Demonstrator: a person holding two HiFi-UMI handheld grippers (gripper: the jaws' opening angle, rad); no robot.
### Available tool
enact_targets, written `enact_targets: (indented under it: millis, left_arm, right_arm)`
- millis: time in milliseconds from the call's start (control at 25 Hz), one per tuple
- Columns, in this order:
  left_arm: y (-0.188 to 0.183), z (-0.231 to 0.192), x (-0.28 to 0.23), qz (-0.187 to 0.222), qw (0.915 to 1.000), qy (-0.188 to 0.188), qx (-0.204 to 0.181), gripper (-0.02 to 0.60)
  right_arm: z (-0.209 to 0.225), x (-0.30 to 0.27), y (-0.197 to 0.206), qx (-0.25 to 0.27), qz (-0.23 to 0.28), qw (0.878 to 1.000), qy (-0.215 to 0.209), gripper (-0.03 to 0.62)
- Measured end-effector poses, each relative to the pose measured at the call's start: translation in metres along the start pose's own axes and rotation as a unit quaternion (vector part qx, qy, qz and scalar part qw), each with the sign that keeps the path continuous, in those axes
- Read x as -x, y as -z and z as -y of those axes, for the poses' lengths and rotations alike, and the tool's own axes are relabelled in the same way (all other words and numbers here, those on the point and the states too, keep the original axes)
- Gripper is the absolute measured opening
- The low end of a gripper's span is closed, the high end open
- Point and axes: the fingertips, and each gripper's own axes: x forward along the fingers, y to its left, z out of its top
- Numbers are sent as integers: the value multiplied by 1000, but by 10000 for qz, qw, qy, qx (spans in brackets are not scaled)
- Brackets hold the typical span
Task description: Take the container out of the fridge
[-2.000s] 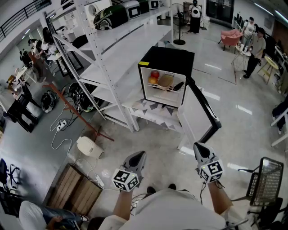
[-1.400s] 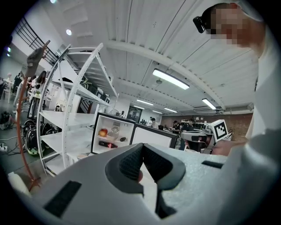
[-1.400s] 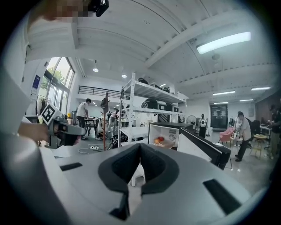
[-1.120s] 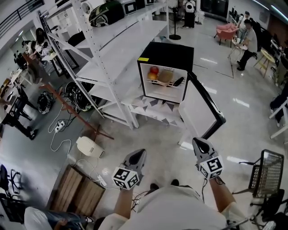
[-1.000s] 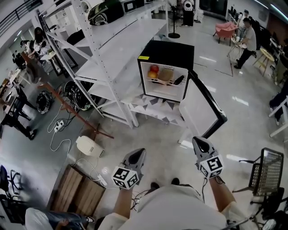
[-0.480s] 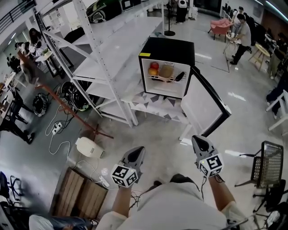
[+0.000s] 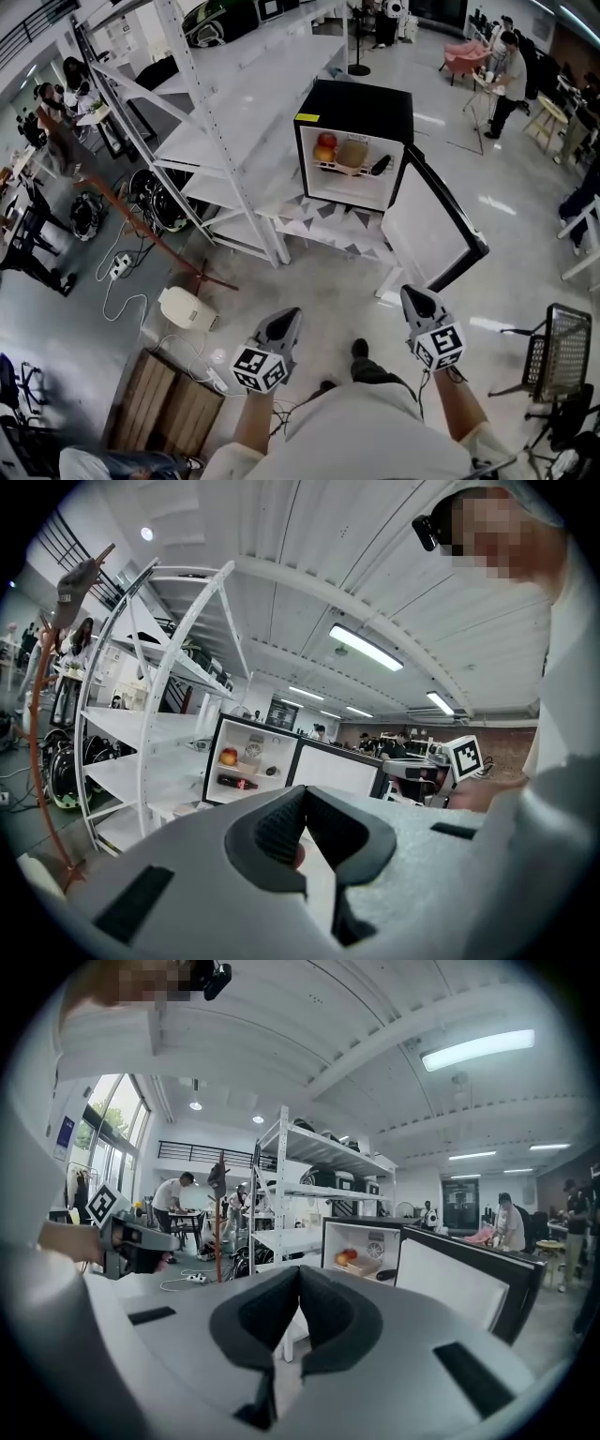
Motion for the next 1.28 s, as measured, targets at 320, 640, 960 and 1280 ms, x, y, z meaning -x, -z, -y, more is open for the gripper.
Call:
enact_targets:
  millis: [320, 640, 960, 1280]
  left_arm:
    - [-9, -9, -48, 36, 9998, -189, 47, 2]
    - [-18, -21, -101, -20, 9993, -379, 33, 2]
    - [-27, -22, -152, -23, 9983, -583, -34, 2]
    - [-28, -30, -184, 42, 9971, -757, 8, 2]
  right_arm:
    - [45, -44, 3, 73, -96, 9997, -216, 6]
    - [90, -93, -1, -5, -141, 9990, -428, 6]
    - [127, -126, 8, -293, -278, 9959, -810, 5]
    - [141, -146, 14, -172, -288, 9949, -954, 5]
